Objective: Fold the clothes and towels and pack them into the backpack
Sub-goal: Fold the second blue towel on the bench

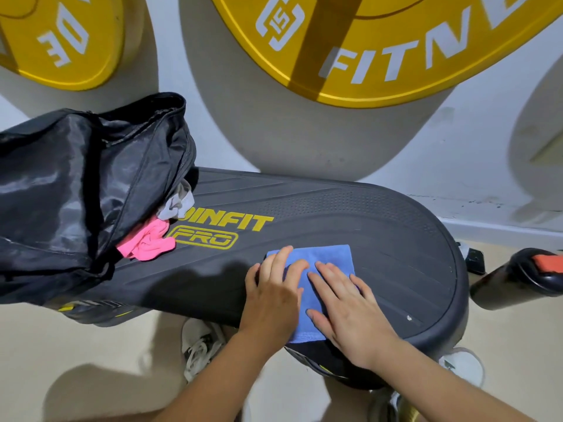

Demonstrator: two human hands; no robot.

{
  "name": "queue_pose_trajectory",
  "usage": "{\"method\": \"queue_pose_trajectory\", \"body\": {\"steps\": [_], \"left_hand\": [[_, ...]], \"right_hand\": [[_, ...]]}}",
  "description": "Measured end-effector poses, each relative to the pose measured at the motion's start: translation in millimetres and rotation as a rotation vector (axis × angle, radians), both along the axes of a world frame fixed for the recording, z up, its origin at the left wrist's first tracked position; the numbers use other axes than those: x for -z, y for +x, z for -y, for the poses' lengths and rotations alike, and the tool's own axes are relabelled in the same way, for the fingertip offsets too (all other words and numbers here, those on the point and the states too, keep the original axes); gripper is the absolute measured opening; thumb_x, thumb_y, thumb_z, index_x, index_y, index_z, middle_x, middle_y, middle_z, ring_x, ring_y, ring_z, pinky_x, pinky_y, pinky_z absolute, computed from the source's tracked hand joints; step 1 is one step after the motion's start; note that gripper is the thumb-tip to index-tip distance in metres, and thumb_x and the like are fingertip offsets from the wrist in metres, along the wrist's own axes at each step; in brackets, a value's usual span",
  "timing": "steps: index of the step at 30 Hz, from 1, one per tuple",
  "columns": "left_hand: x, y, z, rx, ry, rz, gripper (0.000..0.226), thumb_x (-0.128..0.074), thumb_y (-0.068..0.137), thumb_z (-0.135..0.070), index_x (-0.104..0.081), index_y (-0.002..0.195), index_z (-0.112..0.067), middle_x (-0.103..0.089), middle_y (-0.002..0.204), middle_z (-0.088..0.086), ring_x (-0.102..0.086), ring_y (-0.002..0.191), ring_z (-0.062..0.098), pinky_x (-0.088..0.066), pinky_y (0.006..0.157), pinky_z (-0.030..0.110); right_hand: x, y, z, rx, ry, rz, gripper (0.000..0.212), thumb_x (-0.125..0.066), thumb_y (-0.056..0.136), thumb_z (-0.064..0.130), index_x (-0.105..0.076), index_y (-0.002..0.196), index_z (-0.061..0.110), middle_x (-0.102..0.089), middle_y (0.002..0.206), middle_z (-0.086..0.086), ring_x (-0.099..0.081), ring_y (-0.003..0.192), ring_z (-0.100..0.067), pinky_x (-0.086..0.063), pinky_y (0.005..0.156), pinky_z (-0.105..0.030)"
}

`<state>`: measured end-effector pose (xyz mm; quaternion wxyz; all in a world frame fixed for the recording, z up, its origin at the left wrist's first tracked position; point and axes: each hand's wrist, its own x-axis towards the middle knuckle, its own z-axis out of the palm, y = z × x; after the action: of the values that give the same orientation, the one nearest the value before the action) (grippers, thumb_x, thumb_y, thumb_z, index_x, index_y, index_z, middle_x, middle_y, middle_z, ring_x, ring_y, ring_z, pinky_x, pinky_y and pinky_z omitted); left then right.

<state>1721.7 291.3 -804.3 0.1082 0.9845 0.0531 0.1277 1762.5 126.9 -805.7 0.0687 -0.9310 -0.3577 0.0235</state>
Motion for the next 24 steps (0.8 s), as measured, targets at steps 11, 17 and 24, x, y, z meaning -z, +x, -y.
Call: {"method": "queue_pose_trajectory", "body": {"steps": [11, 17, 24], "left_hand": [[7.6, -64.2, -7.9, 0.329, 0.111, -0.094, 0.078, -0.077, 0.058, -0.054, -0.047, 0.118, -0.015, -0.052, 0.133, 0.007, -0.046, 0.126, 0.023, -0.042, 0.104, 0.036], [14.7, -55.8, -11.9, 0.320, 0.053, 0.020, 0.065, -0.083, 0.064, -0.039, -0.050, 0.116, -0.018, -0.059, 0.126, 0.002, -0.050, 0.120, 0.017, -0.036, 0.101, 0.031], [5.8, -40.2, -9.1, 0.188, 0.050, 0.115, 0.034, -0.077, 0.066, -0.033, -0.069, 0.097, -0.020, -0.072, 0.096, -0.007, -0.069, 0.087, 0.007, -0.045, 0.076, 0.020]], "right_hand": [[-28.0, -6.1, -6.6, -0.153, 0.149, 0.171, 0.030, -0.059, 0.086, 0.030, -0.049, 0.114, 0.023, -0.053, 0.130, -0.004, -0.058, 0.105, -0.020, -0.038, 0.085, -0.038], [-19.5, -10.4, 12.8, -0.293, 0.023, 0.258, 0.039, -0.045, 0.090, 0.043, -0.061, 0.107, 0.012, -0.058, 0.109, -0.008, -0.061, 0.091, -0.026, -0.053, 0.076, -0.036], [-21.7, -11.0, 8.0, -0.282, -0.038, 0.118, 0.043, -0.048, 0.081, 0.049, -0.065, 0.100, 0.014, -0.063, 0.091, -0.002, -0.064, 0.085, -0.022, -0.056, 0.071, -0.031]]}}
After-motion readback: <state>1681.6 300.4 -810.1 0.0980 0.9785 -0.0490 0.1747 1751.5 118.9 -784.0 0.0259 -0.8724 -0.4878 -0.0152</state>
